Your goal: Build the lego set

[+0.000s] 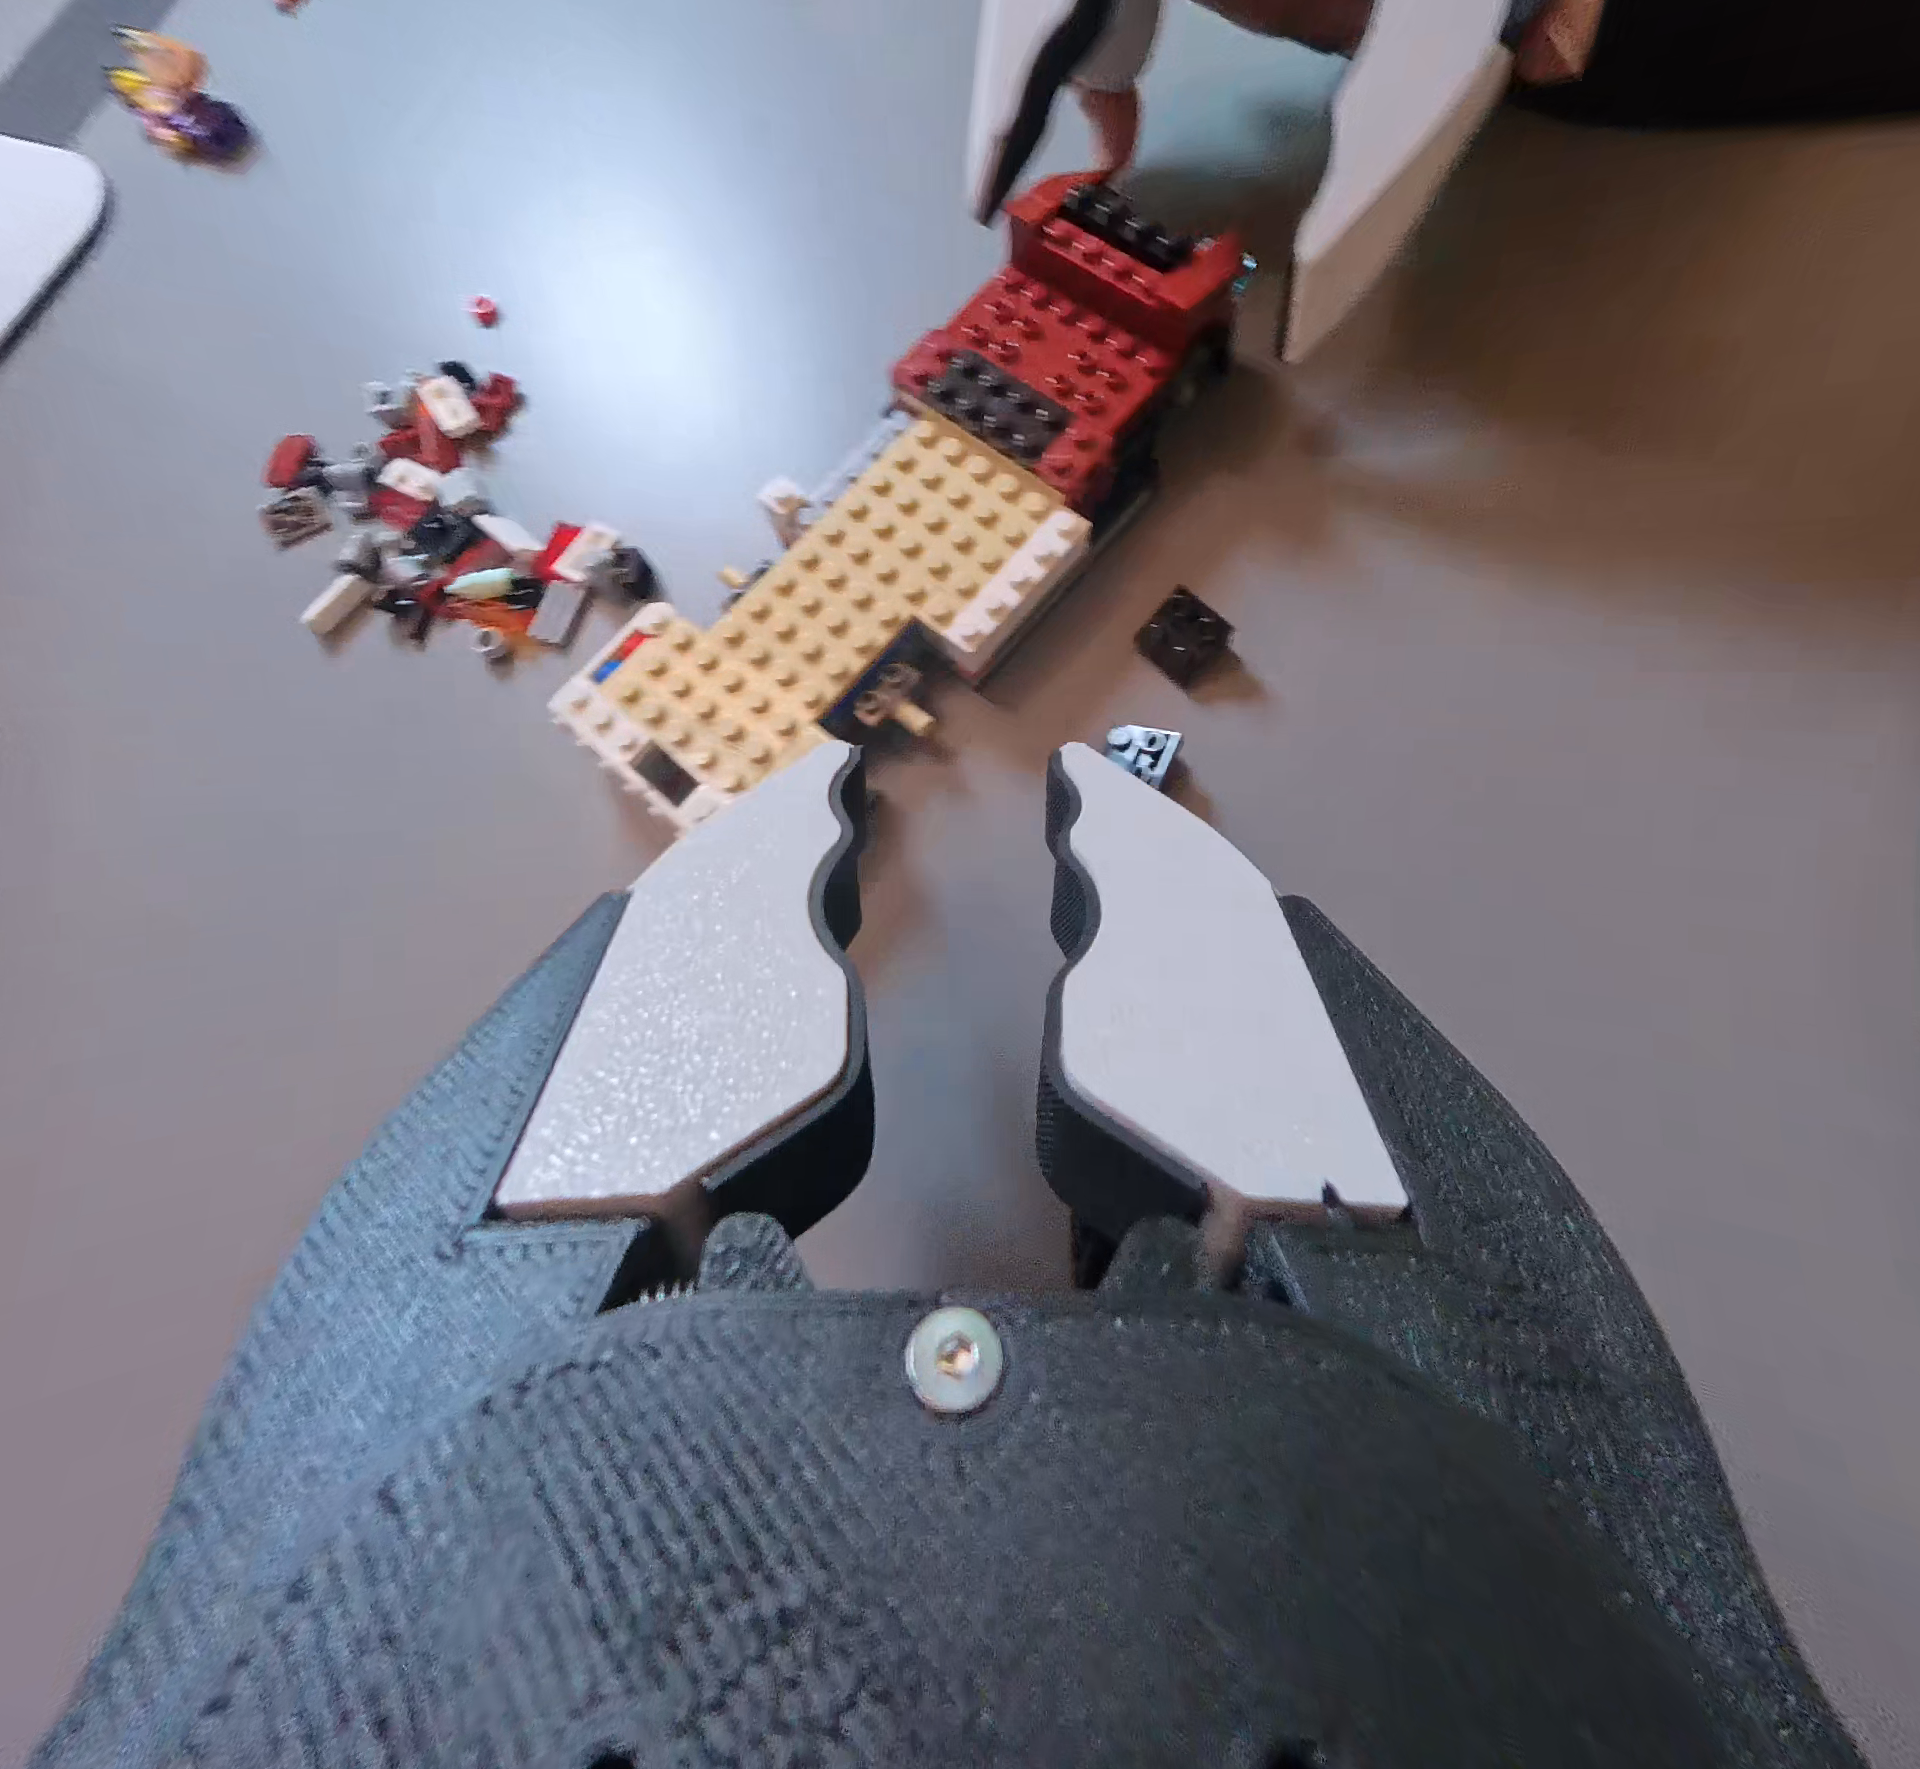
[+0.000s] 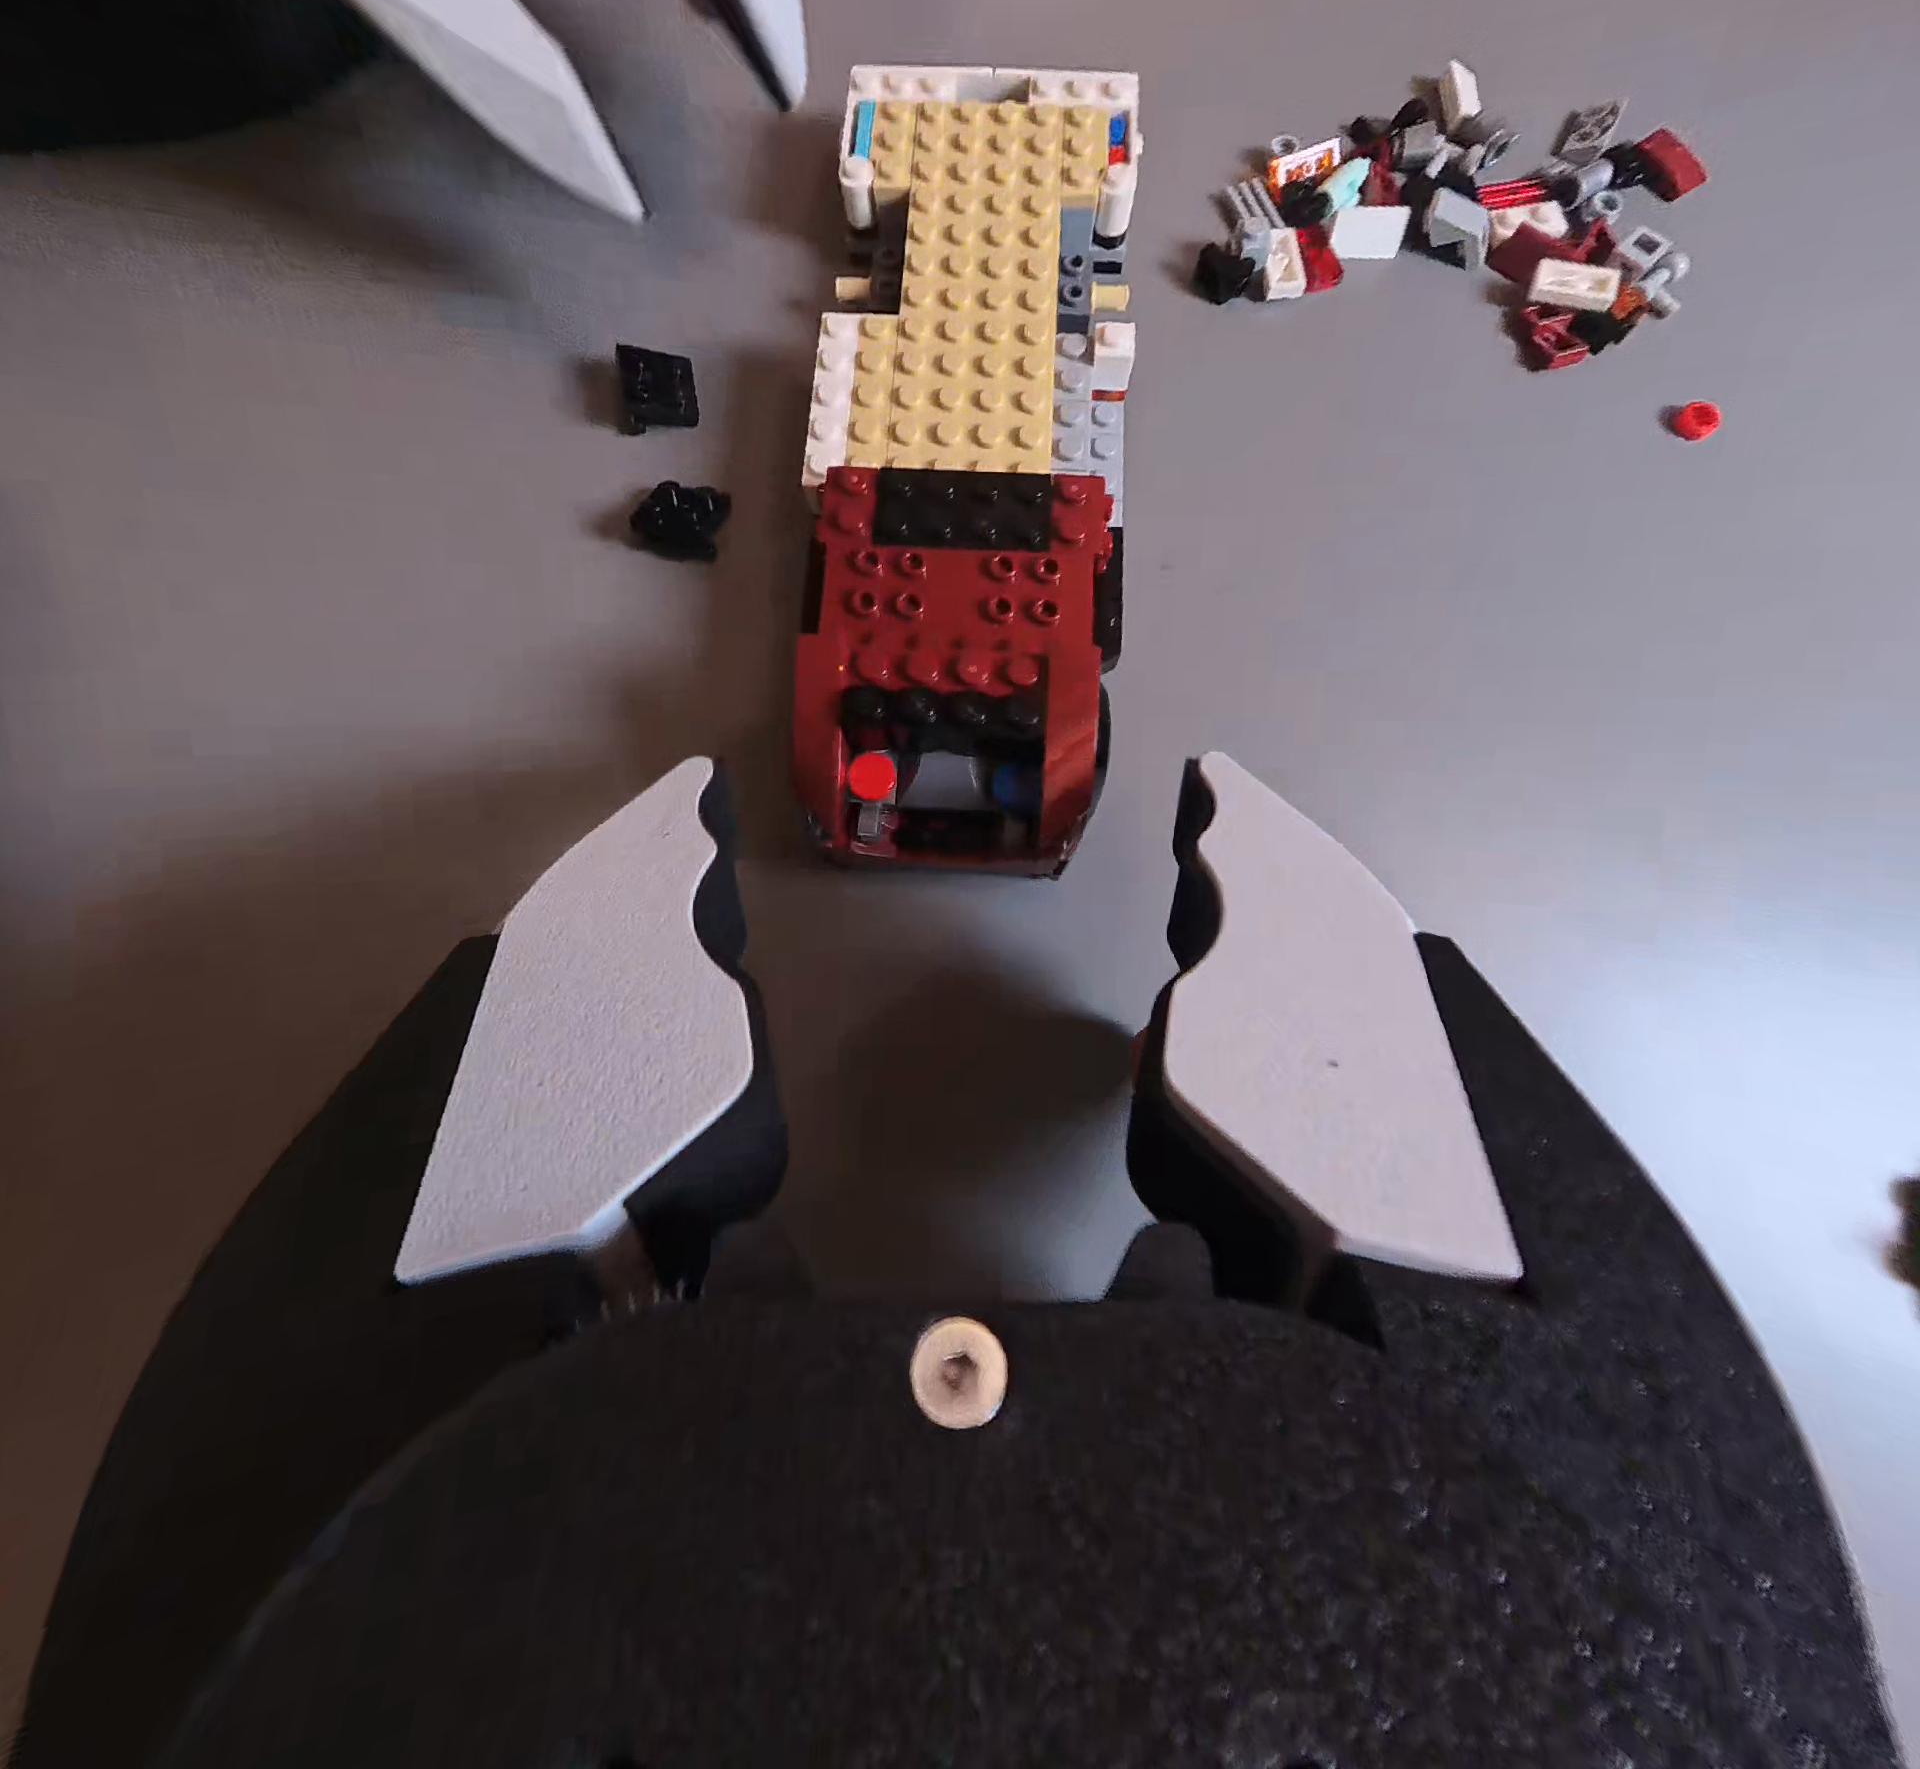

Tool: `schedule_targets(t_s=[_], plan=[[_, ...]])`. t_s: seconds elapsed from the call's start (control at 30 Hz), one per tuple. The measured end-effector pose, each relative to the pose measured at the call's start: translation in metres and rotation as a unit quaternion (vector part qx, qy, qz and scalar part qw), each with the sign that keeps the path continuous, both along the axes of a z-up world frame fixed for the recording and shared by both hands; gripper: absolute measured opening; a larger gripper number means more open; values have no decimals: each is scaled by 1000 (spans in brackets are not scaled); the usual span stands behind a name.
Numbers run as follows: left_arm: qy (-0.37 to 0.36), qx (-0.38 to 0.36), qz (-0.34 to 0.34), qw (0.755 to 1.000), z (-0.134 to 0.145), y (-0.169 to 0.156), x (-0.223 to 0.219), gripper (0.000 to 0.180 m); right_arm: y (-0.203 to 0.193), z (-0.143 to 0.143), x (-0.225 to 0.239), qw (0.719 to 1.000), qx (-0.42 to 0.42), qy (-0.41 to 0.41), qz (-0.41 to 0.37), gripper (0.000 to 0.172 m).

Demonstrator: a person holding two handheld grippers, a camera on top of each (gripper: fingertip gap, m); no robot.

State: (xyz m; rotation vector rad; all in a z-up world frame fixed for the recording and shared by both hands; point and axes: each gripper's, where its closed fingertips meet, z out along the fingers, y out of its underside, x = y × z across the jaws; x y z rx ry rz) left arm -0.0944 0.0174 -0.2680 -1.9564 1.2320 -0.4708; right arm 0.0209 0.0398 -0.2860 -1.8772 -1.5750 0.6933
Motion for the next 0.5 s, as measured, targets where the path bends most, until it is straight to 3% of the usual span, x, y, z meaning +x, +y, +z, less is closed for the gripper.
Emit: schedule_targets(t_s=[0.23,0.37,0.5], plan=[[-27,29,92,995,0,31,-33,49,1,-2,-2,1000,18,-14,3,64],[-24,10,95,995,-10,31,-34,57,0,-2,-3,1000,25,-16,5,58],[-18,10,87,996,-15,29,-27,54,0,-2,-3,999,28,-18,3,58]])
